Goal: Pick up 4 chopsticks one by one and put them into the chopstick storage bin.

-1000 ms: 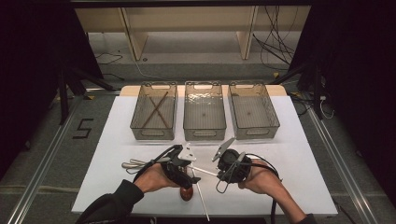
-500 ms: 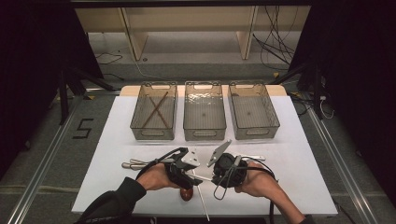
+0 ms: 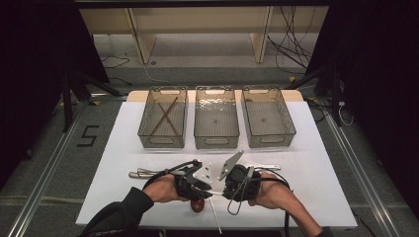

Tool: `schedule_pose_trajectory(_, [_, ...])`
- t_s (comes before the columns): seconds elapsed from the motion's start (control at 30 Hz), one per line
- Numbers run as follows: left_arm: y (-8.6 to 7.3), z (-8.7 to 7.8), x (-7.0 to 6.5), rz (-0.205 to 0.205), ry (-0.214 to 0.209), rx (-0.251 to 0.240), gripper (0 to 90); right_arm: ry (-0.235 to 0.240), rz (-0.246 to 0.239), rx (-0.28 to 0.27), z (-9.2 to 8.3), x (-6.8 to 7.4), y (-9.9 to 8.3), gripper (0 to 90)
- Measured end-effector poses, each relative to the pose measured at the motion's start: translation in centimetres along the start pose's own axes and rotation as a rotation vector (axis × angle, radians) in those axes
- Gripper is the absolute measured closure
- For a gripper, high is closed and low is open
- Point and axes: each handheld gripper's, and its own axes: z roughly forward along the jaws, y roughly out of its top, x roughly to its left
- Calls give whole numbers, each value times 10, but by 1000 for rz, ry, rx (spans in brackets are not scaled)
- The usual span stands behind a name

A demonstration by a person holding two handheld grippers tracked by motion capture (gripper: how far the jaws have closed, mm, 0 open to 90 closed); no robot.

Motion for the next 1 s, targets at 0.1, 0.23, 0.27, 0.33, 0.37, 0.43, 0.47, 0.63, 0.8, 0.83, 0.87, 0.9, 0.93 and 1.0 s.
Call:
schedule_pose_trajectory(0.1, [1,0,-3,36,-14,24,766,20,-20,5,2,0,0,855])
schedule_pose_trajectory(0.23, [1,0,-7,73,-45,46,798,41,-34,1,4,-1,-2,844])
schedule_pose_trajectory(0.27, [2,0,-9,75,-60,48,811,44,-41,4,4,-2,-3,835])
schedule_pose_trajectory(0.33, [3,0,-12,70,-72,54,828,56,-41,9,4,-3,-3,821])
schedule_pose_trajectory(0.37, [3,-1,-12,67,-72,58,830,58,-49,10,3,-4,-3,816])
schedule_pose_trajectory(0.43, [3,-2,-11,51,-71,63,832,55,-38,-5,3,-4,-3,796])
schedule_pose_trajectory(0.47, [3,-3,-10,52,-65,76,833,48,-32,-4,3,-5,-3,745])
schedule_pose_trajectory(0.63, [-1,-8,-5,2,-50,95,834,2,-8,-54,-8,-7,-5,613])
schedule_pose_trajectory(0.8, [-8,-18,4,-60,-34,103,834,-46,22,-97,-17,-13,-9,518])
schedule_pose_trajectory(0.83, [-10,-20,7,-71,-30,111,834,-66,35,-105,-18,-13,-9,494])
schedule_pose_trajectory(0.87, [-12,-23,10,-89,-17,113,834,-76,42,-113,-19,-14,-10,478])
schedule_pose_trajectory(0.9, [-14,-25,13,-112,-13,112,834,-88,52,-118,-20,-14,-10,461])
schedule_pose_trajectory(0.93, [-16,-28,15,-126,-6,110,834,-112,65,-127,-21,-14,-10,436])
schedule_pose_trajectory(1.0, [-20,-33,20,-156,12,105,834,-142,75,-131,-24,-15,-10,404])
